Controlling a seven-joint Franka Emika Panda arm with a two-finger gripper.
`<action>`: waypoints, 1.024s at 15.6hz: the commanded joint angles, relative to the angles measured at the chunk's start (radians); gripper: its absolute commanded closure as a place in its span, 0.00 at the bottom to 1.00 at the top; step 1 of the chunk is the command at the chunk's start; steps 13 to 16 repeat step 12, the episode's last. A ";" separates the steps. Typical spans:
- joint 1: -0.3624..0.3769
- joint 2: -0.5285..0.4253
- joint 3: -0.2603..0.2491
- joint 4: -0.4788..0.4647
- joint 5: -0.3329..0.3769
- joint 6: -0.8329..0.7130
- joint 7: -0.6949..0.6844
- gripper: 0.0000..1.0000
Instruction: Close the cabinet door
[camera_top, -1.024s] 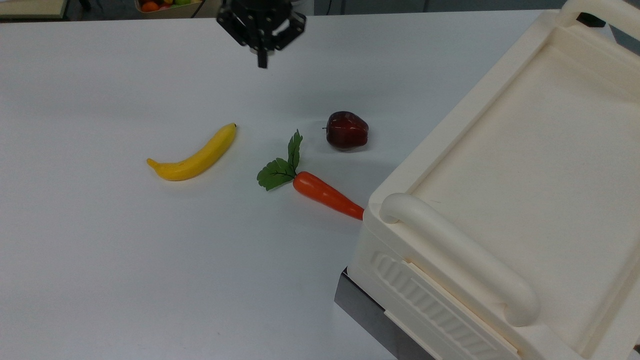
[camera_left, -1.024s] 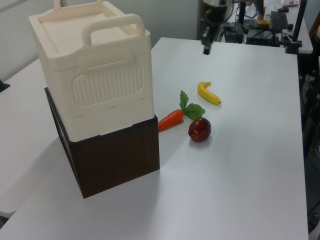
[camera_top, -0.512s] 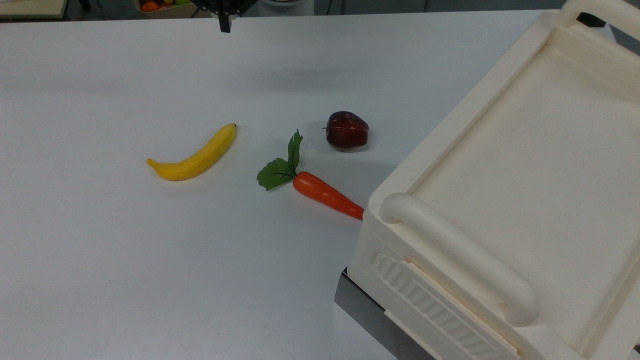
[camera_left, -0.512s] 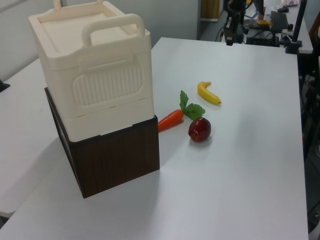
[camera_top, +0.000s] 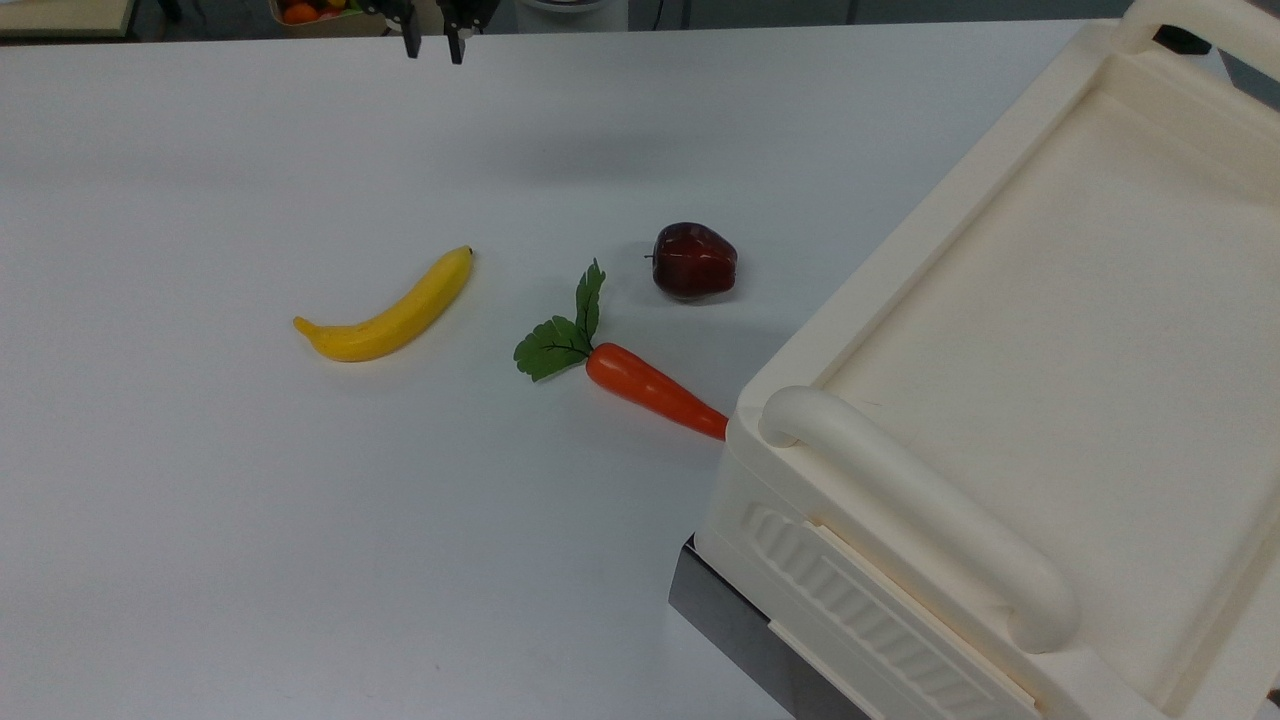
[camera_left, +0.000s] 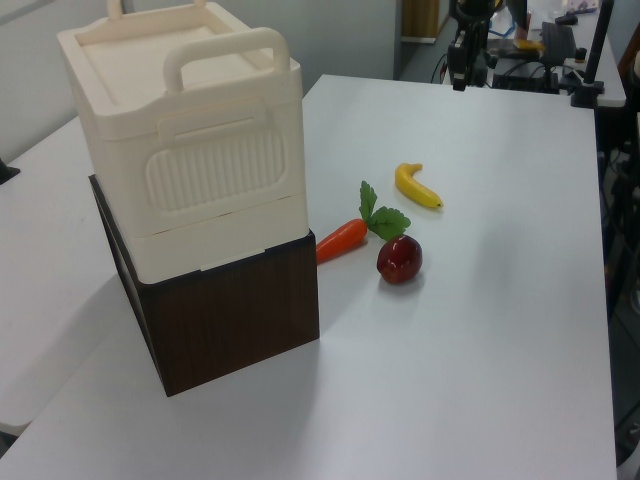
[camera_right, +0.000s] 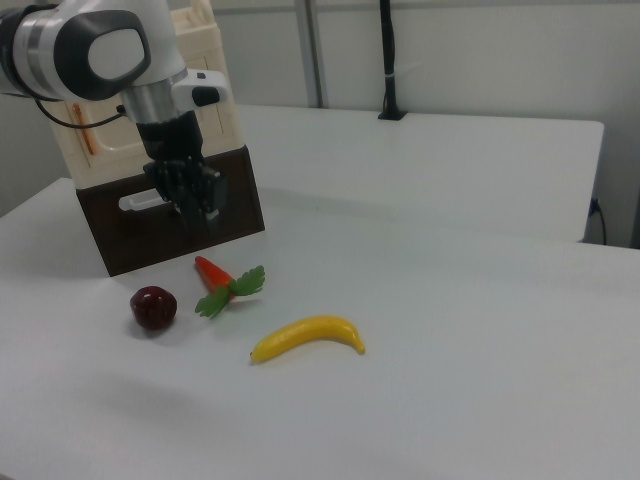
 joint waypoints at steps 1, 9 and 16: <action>-0.004 -0.023 -0.002 -0.008 0.021 -0.025 -0.019 0.00; -0.003 -0.020 0.000 0.000 0.020 -0.045 -0.019 0.00; -0.003 -0.020 0.000 0.000 0.020 -0.043 -0.019 0.00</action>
